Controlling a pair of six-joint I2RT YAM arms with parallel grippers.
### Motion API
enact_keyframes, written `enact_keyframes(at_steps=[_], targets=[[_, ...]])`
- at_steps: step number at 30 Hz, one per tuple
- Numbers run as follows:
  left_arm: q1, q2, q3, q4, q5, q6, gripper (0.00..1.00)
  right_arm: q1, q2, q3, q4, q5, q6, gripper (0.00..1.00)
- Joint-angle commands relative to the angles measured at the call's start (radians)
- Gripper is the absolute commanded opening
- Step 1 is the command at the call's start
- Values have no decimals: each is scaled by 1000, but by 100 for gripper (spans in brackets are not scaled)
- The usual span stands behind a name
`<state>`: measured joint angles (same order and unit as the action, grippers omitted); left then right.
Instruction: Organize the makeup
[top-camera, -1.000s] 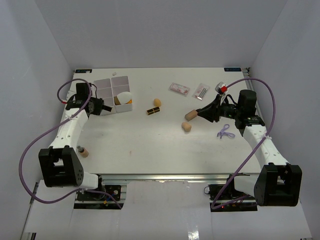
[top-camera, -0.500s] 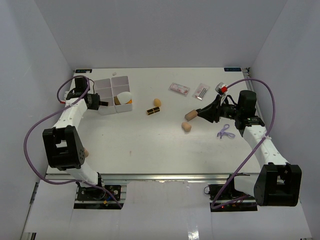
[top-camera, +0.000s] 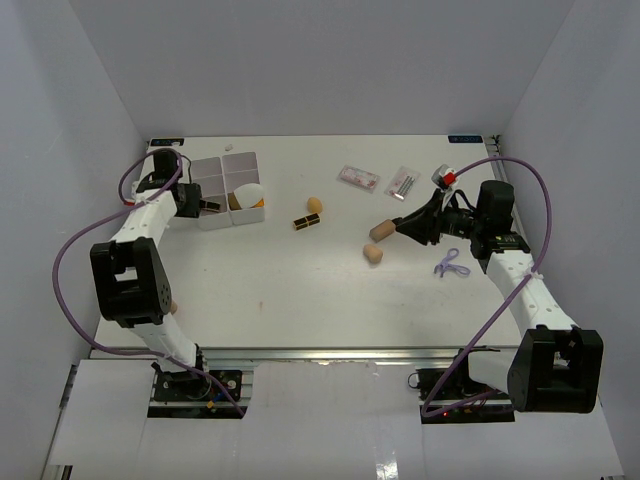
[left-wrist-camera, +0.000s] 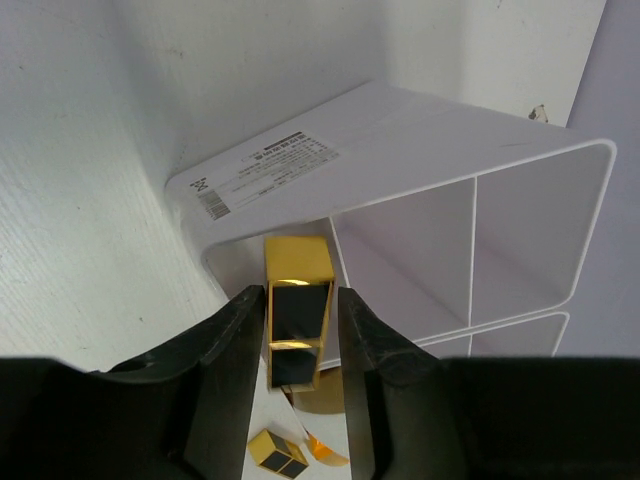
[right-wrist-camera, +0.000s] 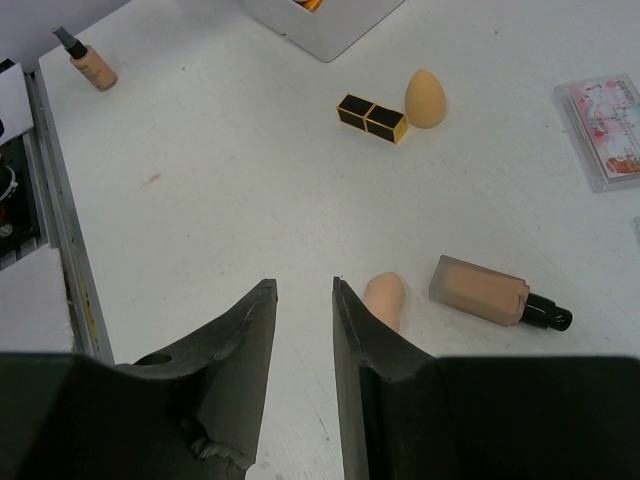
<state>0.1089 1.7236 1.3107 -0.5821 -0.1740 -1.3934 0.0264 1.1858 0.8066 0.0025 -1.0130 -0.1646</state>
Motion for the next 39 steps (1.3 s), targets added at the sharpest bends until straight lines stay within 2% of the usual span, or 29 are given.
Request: enact_keyframes(at_steps=[1,5,9,12,15,17,19,20,21,23,25,33,36,39], targets=[[5,1,28,10,26,-35,64,-7,-8,-3,31,-19,-1,36],[5,-13,15,20,36,-21,74,-8,-8,-4,33,-23,-1,36],[5,-46,8,34,56,5,77,-8,-9,-9,30,-63,-18,38],[4,-123,6,61,87,115,77,12,-4,-16,-20,-198,-166,60],[5,-236,-53,132,145,262,77,100,25,36,-214,-201,-457,76],[6,-380,-189,278,260,451,80,234,64,105,-422,-29,-677,85],[5,-463,-285,436,471,564,82,352,135,166,-502,126,-918,93],[5,-549,-394,490,568,662,85,389,170,216,-563,169,-996,97],[8,-590,-446,528,659,690,89,434,243,243,-589,200,-1075,98],[7,-669,-529,557,841,729,98,467,338,321,-646,267,-1274,92],[7,-762,-584,500,879,808,98,505,480,465,-681,325,-1306,91],[8,-1038,-625,223,744,1008,98,606,919,1017,-730,465,-1228,99],[2,-1085,-639,155,653,1009,98,633,1014,1104,-706,491,-1176,96],[2,-1108,-642,146,639,992,98,651,1076,1167,-668,523,-1143,93]])
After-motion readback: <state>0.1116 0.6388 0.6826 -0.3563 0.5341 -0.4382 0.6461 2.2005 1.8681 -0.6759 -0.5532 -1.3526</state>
